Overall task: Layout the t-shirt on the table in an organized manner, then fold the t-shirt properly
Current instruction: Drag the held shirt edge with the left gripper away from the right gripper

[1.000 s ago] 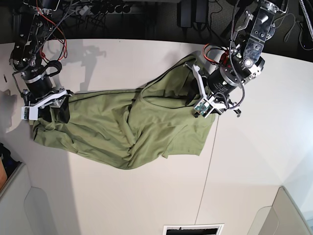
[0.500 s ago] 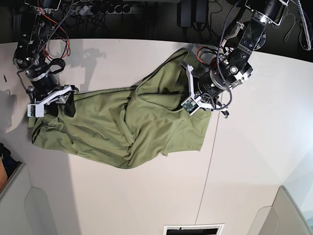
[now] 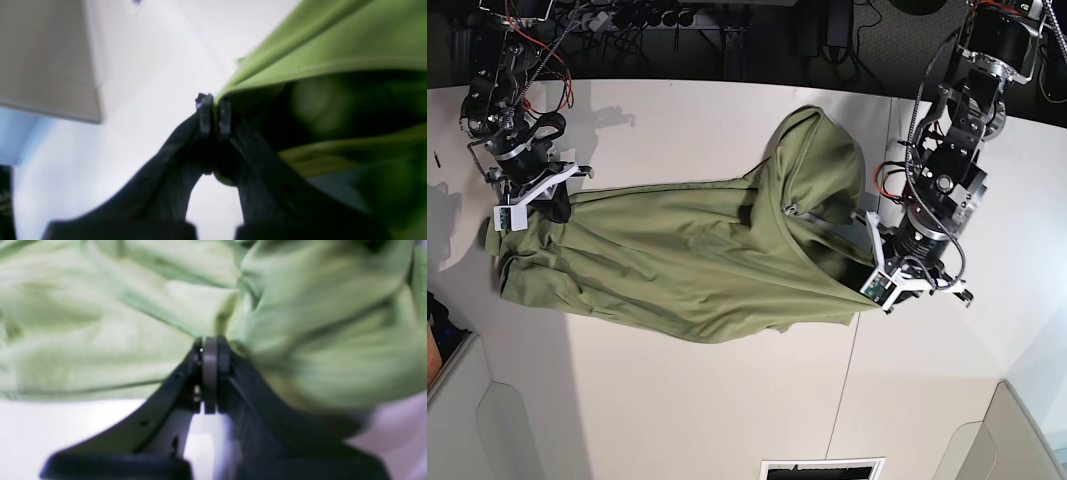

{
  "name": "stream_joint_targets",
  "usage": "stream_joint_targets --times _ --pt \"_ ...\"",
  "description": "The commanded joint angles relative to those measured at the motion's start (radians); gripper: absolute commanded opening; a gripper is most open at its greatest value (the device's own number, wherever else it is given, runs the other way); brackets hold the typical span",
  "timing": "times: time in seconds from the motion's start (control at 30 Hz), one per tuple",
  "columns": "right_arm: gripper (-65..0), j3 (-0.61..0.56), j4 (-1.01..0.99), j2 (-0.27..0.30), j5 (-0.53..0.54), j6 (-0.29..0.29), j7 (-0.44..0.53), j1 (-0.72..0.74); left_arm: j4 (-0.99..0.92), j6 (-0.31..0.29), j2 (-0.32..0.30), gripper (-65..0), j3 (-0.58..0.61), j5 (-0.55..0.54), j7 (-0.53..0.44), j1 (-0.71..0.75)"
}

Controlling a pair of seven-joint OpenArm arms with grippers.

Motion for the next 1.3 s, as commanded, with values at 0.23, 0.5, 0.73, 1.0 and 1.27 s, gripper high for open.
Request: stream_joint_targets --times 0.23,0.5,0.73,1.0,1.27 --pt "-65.0 0.006 0.015 0.031 0.005 0.0 0.006 0.008 -0.089 0.004 -0.087 -62.1 -0.007 -0.015 -0.082 -0.248" --pt "-65.0 0.006 0.015 0.031 0.028 0.001 0.001 0.008 -0.385 -0.142 -0.087 -36.7 -0.007 -0.102 -0.186 -0.415" --pt "-43.6 0.006 0.061 0.01 0.26 0.079 -0.003 0.011 -0.417 -0.07 -0.092 -36.0 -0.007 -0.207 -0.06 -0.43" --pt "-40.1 0.005 0.108 -0.075 0.136 0.063 -0.002 0.024 -0.417 -0.192 -0.129 -36.0 -0.007 -0.5 0.006 -0.428" --pt "-26.8 0.004 0.076 -0.085 -0.041 -0.048 0.037 0.068 -0.417 -0.217 -0.13 -36.0 -0.007 -0.538 0.064 -0.41"
